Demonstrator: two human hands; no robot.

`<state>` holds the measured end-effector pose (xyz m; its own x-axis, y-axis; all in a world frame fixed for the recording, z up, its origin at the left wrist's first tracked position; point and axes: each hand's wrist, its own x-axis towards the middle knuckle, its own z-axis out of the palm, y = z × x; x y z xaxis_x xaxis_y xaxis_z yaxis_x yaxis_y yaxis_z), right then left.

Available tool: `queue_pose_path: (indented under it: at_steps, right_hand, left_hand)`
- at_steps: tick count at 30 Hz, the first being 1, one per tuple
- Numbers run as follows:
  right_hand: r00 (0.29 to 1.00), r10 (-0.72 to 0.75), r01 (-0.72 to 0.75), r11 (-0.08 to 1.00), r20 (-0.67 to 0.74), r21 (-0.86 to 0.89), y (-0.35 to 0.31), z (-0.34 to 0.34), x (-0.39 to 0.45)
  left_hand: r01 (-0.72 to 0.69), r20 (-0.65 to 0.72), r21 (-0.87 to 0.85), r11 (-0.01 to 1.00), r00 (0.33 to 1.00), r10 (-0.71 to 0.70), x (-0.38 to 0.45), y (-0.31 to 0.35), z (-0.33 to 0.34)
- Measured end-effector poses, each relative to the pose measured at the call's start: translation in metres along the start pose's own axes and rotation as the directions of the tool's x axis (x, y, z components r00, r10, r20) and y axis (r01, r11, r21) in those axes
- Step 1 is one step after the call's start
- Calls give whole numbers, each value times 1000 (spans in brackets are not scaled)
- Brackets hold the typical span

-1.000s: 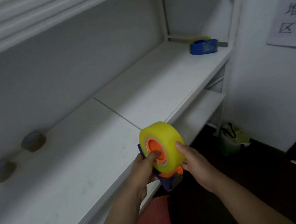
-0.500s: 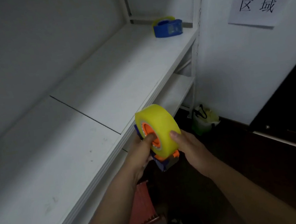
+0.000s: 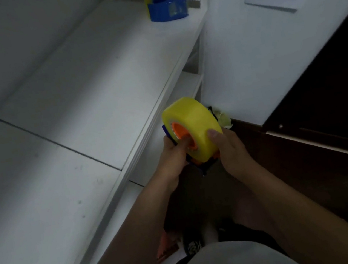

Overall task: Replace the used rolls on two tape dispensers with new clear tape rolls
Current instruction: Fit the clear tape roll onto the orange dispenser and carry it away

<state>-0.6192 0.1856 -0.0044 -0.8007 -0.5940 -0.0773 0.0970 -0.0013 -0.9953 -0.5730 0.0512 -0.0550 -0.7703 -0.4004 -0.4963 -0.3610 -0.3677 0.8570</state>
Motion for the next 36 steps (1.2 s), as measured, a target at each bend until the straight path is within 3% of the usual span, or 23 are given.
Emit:
queue_pose_path:
  at_steps: [10,20,29,36]
  right_hand:
    - [1000,-23,23,1000,-11,-2,6,-81,64]
    - [993,-2,-2,999,119,37,-8,-183,136]
    - [988,-43,39,999,150,27,-11,-169,197]
    - [993,-62,56,996,105,64,-52,-147,262]
  left_hand:
    - [-8,16,17,1000,1000,8,71,28,80]
    - [-26,-144,-117,993,989,9,111,53,177]
    - [-66,-211,-140,988,977,35,162,78,158]
    - [-206,-242,-70,976,953,184,194,149,141]
